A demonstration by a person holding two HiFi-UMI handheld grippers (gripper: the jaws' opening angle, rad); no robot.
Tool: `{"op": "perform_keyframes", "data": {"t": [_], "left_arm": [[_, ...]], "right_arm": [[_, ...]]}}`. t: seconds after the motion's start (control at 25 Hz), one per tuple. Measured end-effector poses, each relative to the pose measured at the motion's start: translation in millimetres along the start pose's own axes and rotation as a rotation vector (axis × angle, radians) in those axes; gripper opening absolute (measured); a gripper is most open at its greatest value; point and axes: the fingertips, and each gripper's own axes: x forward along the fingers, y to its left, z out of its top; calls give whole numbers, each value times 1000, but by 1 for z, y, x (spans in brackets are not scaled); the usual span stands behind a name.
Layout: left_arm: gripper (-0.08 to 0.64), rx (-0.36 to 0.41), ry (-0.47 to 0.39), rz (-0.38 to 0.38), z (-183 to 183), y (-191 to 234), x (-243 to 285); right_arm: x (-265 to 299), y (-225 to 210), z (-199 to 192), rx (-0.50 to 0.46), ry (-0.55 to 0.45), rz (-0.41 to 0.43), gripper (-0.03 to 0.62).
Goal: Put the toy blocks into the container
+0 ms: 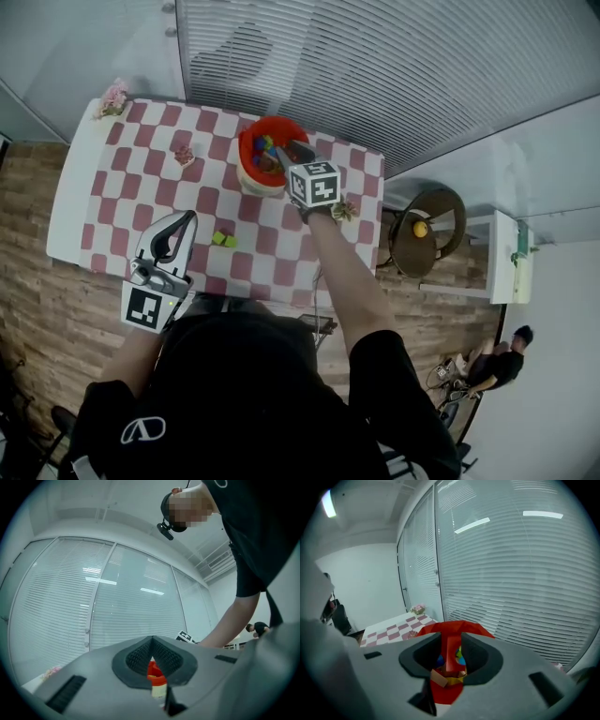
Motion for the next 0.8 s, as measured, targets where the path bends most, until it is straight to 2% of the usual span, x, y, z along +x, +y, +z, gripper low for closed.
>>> {"op": "perform_keyframes", "data": {"t": [0.12,0.36,0.56,0.8], "left_arm": [[6,-3,5,7,-2,2,0],[6,-10,3,14,-2,1,4],[6,-3,11,16,-4,2,6],[6,-10,15,14,-5,4,8]], "right_arm": [[0,0,4,-6,-11,6,156],[-24,20,32,-81,-101,38,153],[-63,58,51,-123,-202,90,150],[-107,114,40,-198,-259,153,149]]}}
